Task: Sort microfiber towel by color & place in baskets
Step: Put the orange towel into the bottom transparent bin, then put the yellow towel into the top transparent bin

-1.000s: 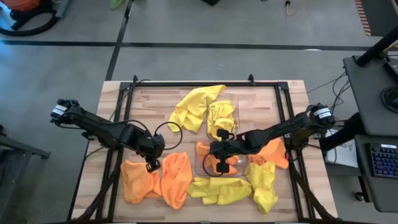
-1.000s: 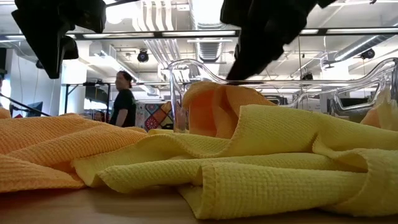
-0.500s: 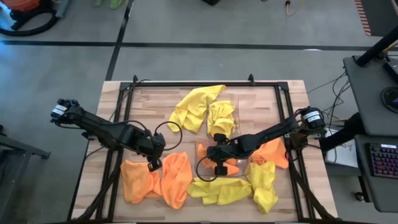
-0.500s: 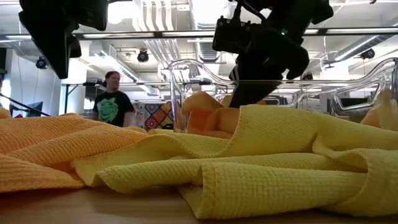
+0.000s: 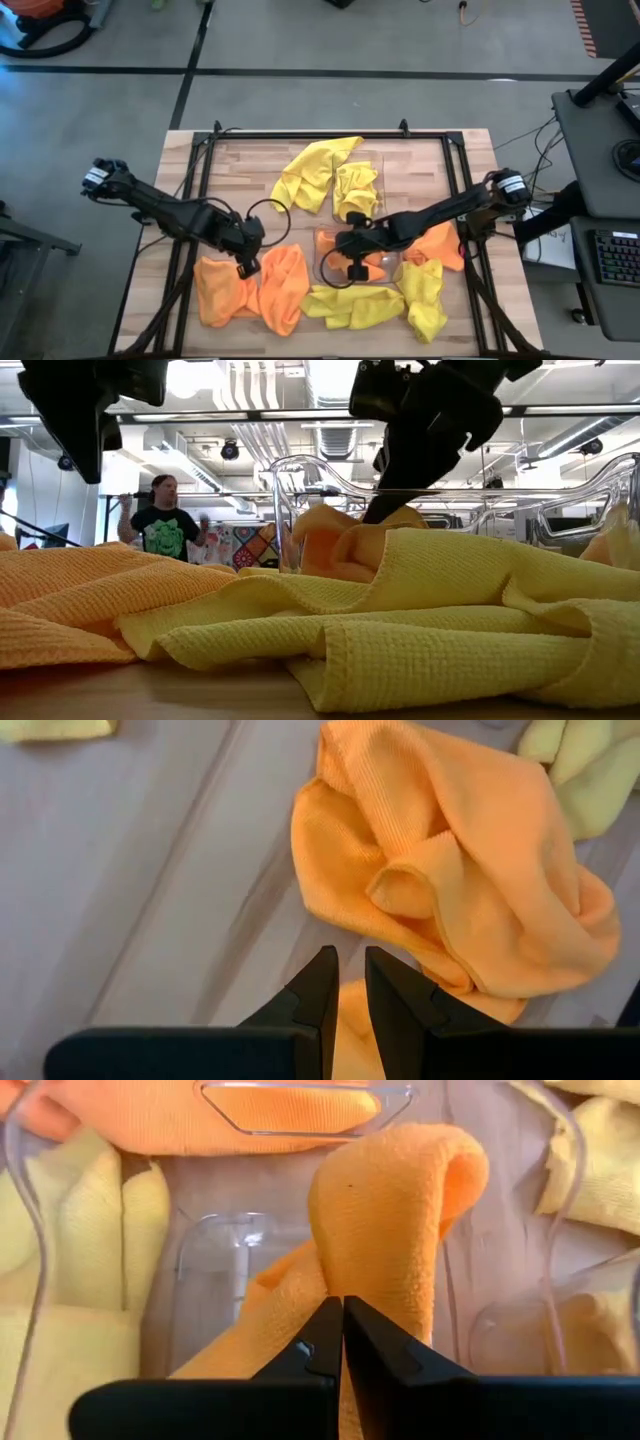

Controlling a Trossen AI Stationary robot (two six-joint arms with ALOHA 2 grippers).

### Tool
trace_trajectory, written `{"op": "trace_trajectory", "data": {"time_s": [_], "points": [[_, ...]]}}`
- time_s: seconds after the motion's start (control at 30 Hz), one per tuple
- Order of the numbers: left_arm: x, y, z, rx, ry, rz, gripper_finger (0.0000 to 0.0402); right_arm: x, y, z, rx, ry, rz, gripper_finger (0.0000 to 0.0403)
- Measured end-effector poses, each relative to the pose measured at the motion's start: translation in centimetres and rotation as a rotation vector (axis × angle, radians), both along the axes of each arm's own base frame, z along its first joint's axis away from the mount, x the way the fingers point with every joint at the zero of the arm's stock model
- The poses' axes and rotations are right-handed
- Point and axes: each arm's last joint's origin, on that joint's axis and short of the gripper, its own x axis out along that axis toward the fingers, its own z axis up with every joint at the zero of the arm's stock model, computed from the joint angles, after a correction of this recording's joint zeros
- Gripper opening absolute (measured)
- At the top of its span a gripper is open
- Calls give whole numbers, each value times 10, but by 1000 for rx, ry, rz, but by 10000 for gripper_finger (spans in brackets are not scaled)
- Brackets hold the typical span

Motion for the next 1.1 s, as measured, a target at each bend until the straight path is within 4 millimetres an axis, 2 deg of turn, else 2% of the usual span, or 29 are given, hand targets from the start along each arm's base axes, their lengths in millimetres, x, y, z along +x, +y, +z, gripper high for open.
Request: {"op": "trace_trajectory", "data": {"time_s": [0.13, 0.23, 0.73, 1.1], "points": [[-5, -7, -1, -16, 27, 44, 38, -3, -1, 9, 3, -22, -1, 19], [-11, -11, -2, -22, 61, 86, 39, -4, -1, 13, 9, -36, -6, 41], [-29, -36, -3, -62, 100, 137, 39, -14, -1, 25, 9, -34, 0, 204], [-30, -38, -2, -56, 92, 134, 39, -39, -7, 57, 33, -40, -28, 258]]}}
